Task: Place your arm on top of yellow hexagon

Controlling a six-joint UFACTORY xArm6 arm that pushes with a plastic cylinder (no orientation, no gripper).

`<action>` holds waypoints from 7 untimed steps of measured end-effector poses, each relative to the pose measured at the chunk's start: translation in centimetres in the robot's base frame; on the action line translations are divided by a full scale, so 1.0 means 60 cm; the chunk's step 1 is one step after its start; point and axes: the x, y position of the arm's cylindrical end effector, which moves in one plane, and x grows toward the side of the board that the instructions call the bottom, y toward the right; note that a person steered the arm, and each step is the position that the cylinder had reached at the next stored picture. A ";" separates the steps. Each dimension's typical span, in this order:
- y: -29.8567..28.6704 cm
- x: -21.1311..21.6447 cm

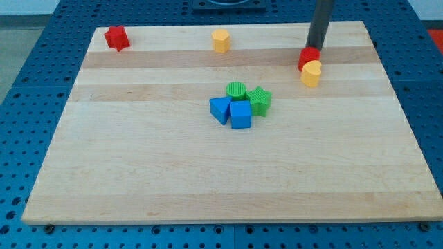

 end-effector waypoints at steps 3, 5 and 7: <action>-0.096 0.000; -0.145 -0.017; -0.196 -0.063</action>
